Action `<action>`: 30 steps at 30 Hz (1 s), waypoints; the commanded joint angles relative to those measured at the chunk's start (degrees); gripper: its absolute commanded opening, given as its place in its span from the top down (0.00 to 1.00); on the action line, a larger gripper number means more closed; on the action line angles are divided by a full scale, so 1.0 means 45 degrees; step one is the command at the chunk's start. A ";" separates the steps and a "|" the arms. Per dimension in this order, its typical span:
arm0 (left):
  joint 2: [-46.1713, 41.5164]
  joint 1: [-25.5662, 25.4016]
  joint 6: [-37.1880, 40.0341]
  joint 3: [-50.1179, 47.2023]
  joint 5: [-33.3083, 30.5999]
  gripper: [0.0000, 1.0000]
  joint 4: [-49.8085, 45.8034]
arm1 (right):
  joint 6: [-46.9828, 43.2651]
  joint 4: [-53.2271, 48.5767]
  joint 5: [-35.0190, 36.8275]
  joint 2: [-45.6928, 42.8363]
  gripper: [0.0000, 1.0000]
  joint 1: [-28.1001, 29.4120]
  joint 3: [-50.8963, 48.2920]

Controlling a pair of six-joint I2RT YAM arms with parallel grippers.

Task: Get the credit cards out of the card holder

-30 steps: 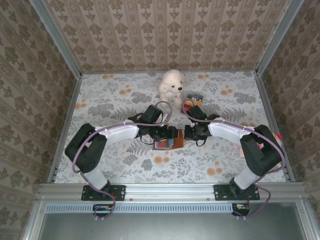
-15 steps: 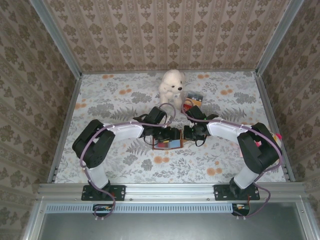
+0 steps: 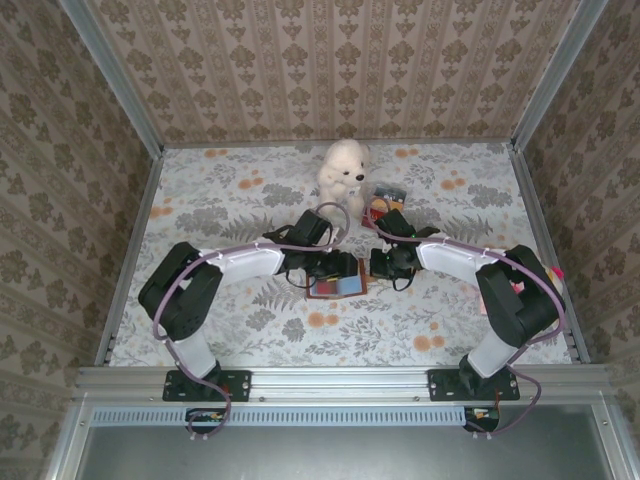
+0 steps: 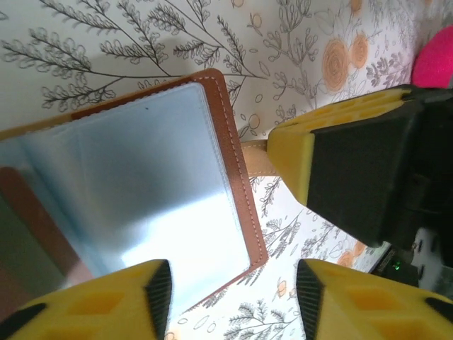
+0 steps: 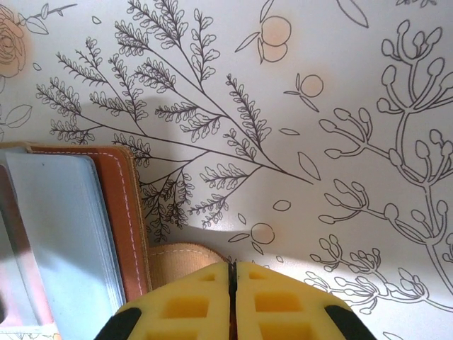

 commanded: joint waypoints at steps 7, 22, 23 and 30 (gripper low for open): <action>0.0785 0.0039 0.0501 0.0673 -0.1025 0.72 -0.1340 | -0.0250 -0.0280 -0.0212 -0.0313 0.92 -0.0082 0.0275; 0.1750 -0.0044 0.0687 0.1051 -0.1392 0.97 -0.1971 | 0.0805 -0.0065 -0.0651 -0.2902 0.79 0.0215 -0.0005; 0.1732 -0.0069 0.0709 0.1093 -0.1377 0.98 -0.2001 | 0.0994 0.0128 -0.0777 -0.3041 0.81 0.0302 -0.0150; 0.0921 -0.0052 0.0665 0.1358 -0.1169 0.96 -0.2066 | 0.1670 0.0877 -0.1326 -0.3471 0.84 0.1080 -0.0615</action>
